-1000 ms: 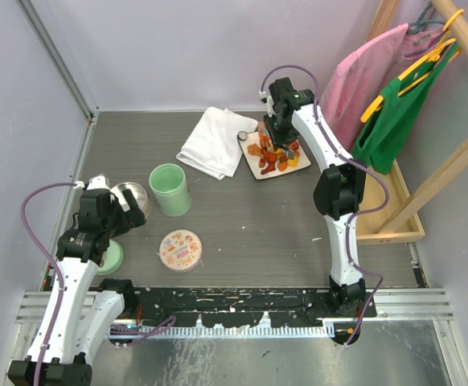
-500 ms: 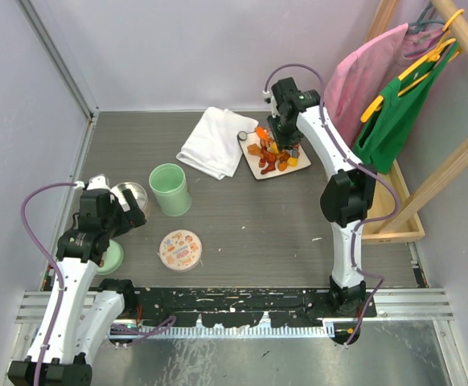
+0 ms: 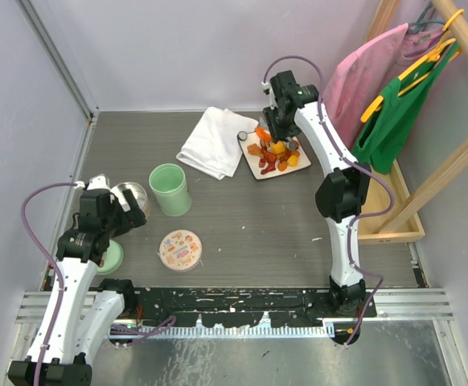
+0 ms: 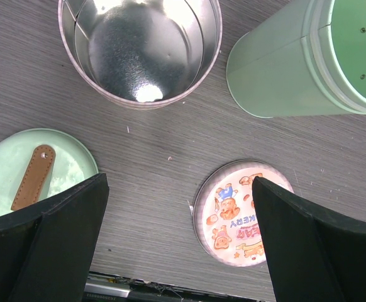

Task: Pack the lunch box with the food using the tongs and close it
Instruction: Pick up the fake food from the plate.

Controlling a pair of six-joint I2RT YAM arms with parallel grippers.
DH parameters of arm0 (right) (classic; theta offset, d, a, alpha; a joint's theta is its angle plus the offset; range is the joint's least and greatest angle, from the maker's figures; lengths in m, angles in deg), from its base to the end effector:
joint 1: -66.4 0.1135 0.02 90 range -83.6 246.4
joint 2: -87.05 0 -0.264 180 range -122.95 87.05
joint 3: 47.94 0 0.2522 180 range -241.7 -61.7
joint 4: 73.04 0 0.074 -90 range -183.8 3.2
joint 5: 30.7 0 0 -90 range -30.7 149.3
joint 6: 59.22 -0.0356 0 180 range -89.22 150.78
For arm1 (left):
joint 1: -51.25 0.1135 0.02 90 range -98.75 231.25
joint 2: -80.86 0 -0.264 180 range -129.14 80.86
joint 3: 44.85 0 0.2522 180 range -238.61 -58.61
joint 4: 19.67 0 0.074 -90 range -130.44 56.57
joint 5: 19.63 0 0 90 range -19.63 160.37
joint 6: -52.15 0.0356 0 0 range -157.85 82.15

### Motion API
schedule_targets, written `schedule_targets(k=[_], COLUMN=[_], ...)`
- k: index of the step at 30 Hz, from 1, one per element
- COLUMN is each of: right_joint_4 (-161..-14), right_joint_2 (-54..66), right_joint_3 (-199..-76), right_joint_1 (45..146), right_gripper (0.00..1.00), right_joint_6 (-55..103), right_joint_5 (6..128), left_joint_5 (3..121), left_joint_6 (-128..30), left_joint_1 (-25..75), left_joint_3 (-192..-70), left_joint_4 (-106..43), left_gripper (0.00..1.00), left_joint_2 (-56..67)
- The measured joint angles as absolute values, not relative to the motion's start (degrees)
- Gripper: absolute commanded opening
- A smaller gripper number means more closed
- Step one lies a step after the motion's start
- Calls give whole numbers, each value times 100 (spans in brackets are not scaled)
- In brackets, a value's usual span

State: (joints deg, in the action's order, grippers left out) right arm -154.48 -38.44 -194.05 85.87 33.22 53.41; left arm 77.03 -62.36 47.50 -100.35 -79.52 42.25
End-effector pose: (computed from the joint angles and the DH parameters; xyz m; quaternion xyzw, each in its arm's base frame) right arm 0.4374 0.1508 0.3217 -0.1710 0.9513 -0.0119 0.2562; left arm 0.1350 -0.0047 0.2770 -0.1877 0.8962 -0.0456 0.3993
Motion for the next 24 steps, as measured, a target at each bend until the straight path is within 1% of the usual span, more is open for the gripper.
schedule_targets(k=[4, 10, 21, 24], right_joint_4=[-15448, -15429, -15413, -15411], right_joint_2=[-4318, -4792, -4899, -4937], right_joint_3=[-19831, -19917, -19949, -19976], right_joint_1=[8587, 8587, 8585, 8585], right_gripper=[51, 53, 53, 51], right_joint_6=[3372, 3484, 3639, 3659], right_joint_5=[5337, 5339, 5433, 5457], left_joint_5=[7705, 7705, 7705, 7705], left_joint_6=[-6236, -6236, -6236, -6236], left_joint_1=[4750, 4750, 4750, 4750], left_joint_3=[-10035, -10032, -10011, -10004], left_joint_4=[-7952, -7950, -7948, -7945], left_gripper=[98, 98, 98, 98], left_joint_2=[4225, 4208, 4181, 4175])
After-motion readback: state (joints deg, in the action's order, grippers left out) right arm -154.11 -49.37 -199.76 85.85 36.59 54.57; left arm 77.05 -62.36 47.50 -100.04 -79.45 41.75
